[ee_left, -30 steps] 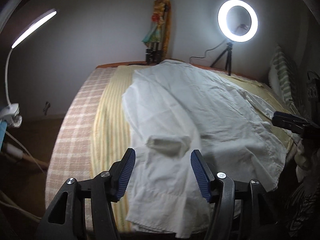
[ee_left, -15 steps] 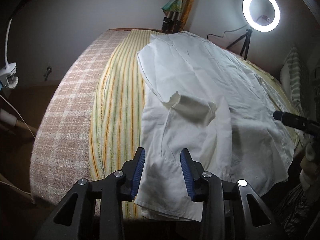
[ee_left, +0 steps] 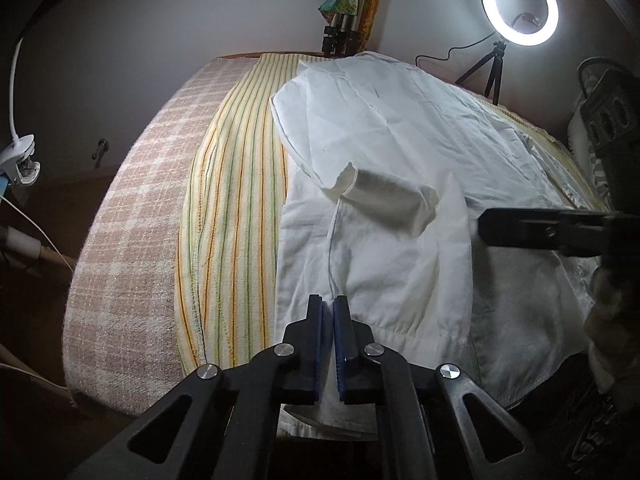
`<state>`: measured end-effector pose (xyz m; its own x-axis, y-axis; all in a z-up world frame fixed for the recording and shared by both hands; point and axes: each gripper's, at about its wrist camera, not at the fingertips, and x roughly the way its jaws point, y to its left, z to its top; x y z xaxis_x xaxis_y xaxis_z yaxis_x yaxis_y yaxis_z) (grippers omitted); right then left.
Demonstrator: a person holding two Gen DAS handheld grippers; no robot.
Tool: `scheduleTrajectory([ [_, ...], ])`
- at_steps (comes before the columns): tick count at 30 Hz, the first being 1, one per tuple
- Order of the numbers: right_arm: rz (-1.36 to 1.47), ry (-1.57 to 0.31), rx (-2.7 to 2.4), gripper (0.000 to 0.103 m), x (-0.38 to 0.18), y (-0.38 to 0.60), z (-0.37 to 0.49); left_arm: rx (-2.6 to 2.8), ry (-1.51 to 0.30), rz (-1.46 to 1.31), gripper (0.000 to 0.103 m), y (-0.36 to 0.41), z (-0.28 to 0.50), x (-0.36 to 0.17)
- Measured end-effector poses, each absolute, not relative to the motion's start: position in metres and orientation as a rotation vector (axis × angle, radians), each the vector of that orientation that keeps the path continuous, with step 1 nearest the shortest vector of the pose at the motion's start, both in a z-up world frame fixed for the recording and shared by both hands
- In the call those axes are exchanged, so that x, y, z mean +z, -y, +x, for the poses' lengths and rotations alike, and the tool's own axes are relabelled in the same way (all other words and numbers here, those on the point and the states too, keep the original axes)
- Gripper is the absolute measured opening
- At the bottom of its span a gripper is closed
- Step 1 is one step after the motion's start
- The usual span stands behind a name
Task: Fold small clothes
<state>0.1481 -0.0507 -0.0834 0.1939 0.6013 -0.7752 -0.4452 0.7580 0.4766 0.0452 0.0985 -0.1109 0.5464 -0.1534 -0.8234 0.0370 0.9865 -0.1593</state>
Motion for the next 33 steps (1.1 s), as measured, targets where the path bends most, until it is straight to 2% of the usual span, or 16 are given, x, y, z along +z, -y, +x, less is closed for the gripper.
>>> scheduleTrajectory([
  [1,0.153,-1.175,0.735,0.071,-0.087,0.047,0.150,-0.109,-0.976,-0.151,0.002,-0.101,0.042,-0.107],
  [3,0.145,-1.205,0.742,0.056,-0.096,0.038,0.154,-0.102,-0.954,-0.199,0.001,-0.107,0.033,-0.100],
  [5,0.155,-1.234,0.761,0.021,-0.102,0.031,0.157,-0.090,-0.937,-0.235,0.001,-0.112,0.024,-0.095],
  [6,0.175,-1.244,0.773,0.013,-0.103,0.029,0.158,-0.083,-0.930,-0.250,0.001,-0.113,0.019,-0.093],
  [7,0.224,-1.256,0.795,0.011,-0.103,0.029,0.160,-0.073,-0.919,-0.261,0.001,-0.115,0.014,-0.091],
  [9,0.296,-1.249,0.827,0.010,-0.099,0.033,0.162,-0.053,-0.910,-0.261,0.001,-0.115,0.008,-0.091],
  [15,0.137,-1.262,0.744,0.010,-0.110,0.033,0.157,-0.053,-0.997,-0.312,0.001,-0.111,0.004,-0.117],
  [21,0.053,-1.219,0.670,0.009,-0.098,0.044,0.155,-0.109,-0.973,-0.330,0.004,-0.101,-0.011,-0.111],
  [22,0.062,-1.210,0.663,0.010,-0.095,0.048,0.156,-0.109,-0.969,-0.339,0.011,-0.102,-0.013,-0.111],
  [23,0.084,-1.205,0.673,0.013,-0.091,0.051,0.156,-0.098,-0.966,-0.343,0.025,-0.103,-0.014,-0.110],
  [24,0.105,-1.197,0.687,0.017,-0.088,0.053,0.156,-0.074,-0.955,-0.341,0.033,-0.106,-0.014,-0.109],
  [25,0.122,-1.179,0.704,0.025,-0.084,0.055,0.155,-0.049,-0.944,-0.339,0.040,-0.109,-0.014,-0.109],
  [26,0.130,-1.153,0.720,0.032,-0.080,0.055,0.152,-0.027,-0.940,-0.338,0.041,-0.113,-0.013,-0.109],
  [27,0.125,-1.133,0.727,0.034,-0.076,0.054,0.151,-0.013,-0.939,-0.341,0.041,-0.117,-0.011,-0.110],
  [31,0.064,-1.065,0.778,0.034,-0.065,0.036,0.139,0.027,-0.953,-0.346,0.059,-0.127,-0.004,-0.117],
  [33,0.042,-1.037,0.819,0.034,-0.063,0.028,0.134,0.021,-0.979,-0.361,0.059,-0.127,0.000,-0.125],
])
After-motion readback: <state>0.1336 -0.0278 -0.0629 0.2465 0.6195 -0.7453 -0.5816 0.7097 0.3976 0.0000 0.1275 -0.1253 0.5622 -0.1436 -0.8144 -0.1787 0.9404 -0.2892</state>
